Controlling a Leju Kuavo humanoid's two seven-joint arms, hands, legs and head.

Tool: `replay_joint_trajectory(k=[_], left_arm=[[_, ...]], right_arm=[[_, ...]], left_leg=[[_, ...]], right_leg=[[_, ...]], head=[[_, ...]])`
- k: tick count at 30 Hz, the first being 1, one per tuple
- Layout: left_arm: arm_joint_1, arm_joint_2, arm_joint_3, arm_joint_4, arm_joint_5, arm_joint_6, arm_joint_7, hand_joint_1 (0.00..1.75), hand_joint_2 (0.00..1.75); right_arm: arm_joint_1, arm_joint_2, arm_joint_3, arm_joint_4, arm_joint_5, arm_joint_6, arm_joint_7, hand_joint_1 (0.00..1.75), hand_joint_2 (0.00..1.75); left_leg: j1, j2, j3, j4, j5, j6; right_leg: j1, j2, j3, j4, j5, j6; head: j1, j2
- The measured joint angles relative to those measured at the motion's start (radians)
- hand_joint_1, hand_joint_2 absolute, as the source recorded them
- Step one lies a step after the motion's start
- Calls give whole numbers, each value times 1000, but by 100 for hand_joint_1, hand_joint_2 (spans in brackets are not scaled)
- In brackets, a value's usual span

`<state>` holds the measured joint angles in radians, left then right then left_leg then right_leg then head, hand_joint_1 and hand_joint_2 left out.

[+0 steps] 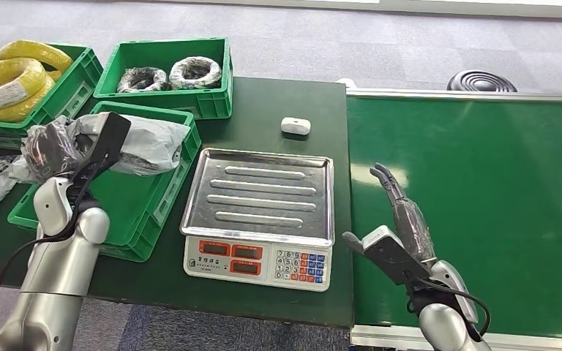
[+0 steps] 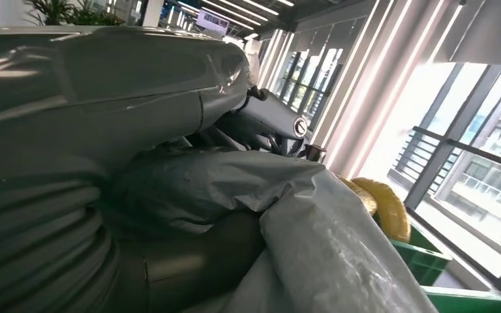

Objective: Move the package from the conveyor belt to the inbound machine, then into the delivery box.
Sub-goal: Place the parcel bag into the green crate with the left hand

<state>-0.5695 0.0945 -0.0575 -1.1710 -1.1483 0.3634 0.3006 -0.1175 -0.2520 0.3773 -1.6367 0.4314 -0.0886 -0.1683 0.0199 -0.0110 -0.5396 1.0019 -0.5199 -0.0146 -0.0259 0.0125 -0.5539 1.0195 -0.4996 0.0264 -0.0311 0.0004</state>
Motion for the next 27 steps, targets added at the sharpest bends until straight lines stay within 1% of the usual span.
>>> replay_joint_trajectory(k=[2,8,15,18,22,25,27], left_arm=[[16,4,22,0,-14,-12,5,0,175],[65,14,79,-25,-25,-36,12,0,175],[102,21,133,-93,109,-36,-43,0,175],[118,17,144,-140,275,-38,-124,0,175],[179,9,137,-297,565,-74,-250,0,175],[268,11,122,-455,765,-122,-361,0,175],[360,12,117,-571,891,-153,-459,0,175]], right_arm=[[0,1,2,1,-1,3,1,0,175],[-1,3,7,7,-2,19,3,0,175],[10,18,4,7,15,33,15,0,175],[26,24,-3,6,28,38,19,0,175],[75,27,-29,3,44,46,11,0,175],[122,28,-57,-4,20,53,-8,0,175],[165,29,-79,-13,-27,61,-24,0,175]], left_leg=[[0,0,0,0,0,0],[0,0,-1,0,0,0],[0,0,0,0,0,0],[0,0,0,0,0,0],[0,0,-1,0,0,0],[0,1,-1,0,-1,0],[0,1,-1,0,-2,-1]], right_leg=[[0,0,0,0,0,0],[0,0,0,0,0,0],[0,0,0,0,0,0],[0,0,-1,0,0,0],[0,0,-1,0,0,0],[0,0,-1,-1,-1,0],[0,0,-2,-1,-1,0]], head=[[0,0],[0,0],[0,0],[0,0],[0,0],[0,0],[0,0]])
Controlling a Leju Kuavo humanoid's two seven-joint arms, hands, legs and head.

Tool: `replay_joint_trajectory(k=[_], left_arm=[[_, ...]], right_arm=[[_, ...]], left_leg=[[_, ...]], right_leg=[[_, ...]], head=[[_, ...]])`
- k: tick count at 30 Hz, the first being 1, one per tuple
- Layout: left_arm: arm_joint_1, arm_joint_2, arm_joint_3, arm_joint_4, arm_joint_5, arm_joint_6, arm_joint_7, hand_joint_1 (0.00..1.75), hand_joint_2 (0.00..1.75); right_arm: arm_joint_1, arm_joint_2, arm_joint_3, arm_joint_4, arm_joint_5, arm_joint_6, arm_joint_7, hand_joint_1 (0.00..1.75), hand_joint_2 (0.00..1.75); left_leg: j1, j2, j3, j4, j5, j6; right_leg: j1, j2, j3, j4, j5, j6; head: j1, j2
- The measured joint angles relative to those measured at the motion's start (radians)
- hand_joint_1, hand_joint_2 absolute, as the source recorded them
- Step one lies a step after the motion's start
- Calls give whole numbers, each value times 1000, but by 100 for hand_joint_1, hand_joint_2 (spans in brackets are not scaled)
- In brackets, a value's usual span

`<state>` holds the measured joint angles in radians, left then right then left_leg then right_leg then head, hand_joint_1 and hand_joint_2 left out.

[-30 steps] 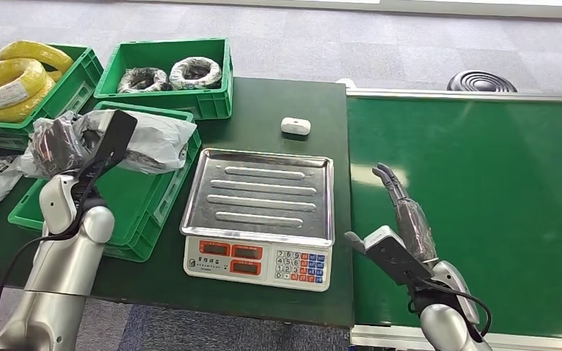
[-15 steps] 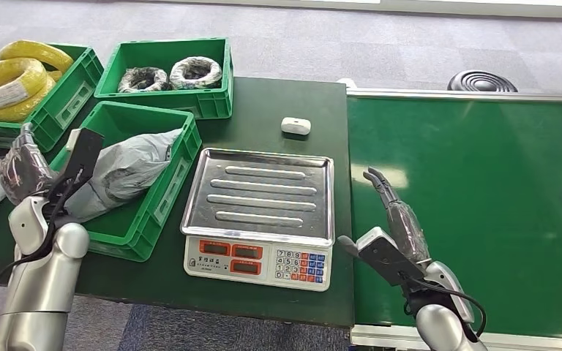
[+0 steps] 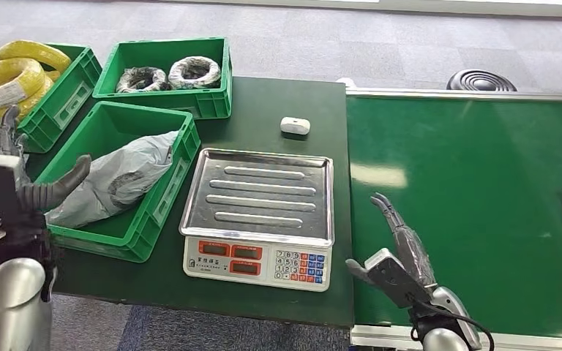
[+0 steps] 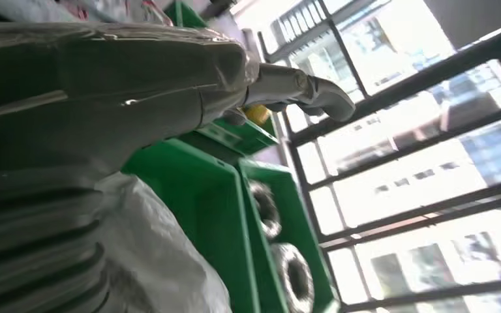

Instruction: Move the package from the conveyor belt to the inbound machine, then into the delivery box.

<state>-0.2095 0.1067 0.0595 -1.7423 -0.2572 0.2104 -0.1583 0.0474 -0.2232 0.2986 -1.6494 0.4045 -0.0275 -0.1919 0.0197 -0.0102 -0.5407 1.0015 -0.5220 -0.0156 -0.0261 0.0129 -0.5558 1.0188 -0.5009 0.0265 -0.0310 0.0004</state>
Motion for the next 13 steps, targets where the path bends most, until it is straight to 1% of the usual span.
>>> replay_joint_trajectory(k=[3,7,8,10,11,12,13], left_arm=[[167,0,0,-152,121,-22,-154,0,175],[408,-12,7,-299,195,-46,-320,0,175],[453,-18,9,-321,205,-52,-348,0,175],[529,-38,19,-357,236,-77,-376,0,175],[571,-56,28,-375,261,-104,-379,0,175],[615,-83,43,-393,295,-150,-378,0,175],[640,-97,51,-403,313,-173,-377,0,175]], right_arm=[[79,2,-31,-17,-121,23,-28,0,175],[186,3,-53,-31,-287,26,-78,0,175],[204,2,-55,-33,-312,20,-90,0,175],[231,1,-56,-36,-345,0,-109,0,175],[246,-1,-55,-40,-362,-19,-121,0,175],[265,-4,-55,-46,-385,-49,-137,0,175],[276,-6,-54,-50,-397,-65,-146,0,175]], left_leg=[[0,0,0,0,-2,0],[0,0,0,-1,-4,0],[0,0,0,-1,-4,0],[0,0,1,-1,-4,0],[0,1,2,-1,-5,0],[0,1,3,-1,-5,0],[0,1,3,-1,-6,0]], right_leg=[[0,0,-1,0,-2,0],[0,0,0,-1,-4,0],[0,0,0,-1,-4,0],[0,0,1,-1,-5,0],[0,0,3,-1,-5,-1],[0,0,3,-1,-5,-1],[0,1,4,-1,-5,-1]], head=[[0,0],[0,0],[0,0],[0,0],[0,0],[0,0],[-1,0]])
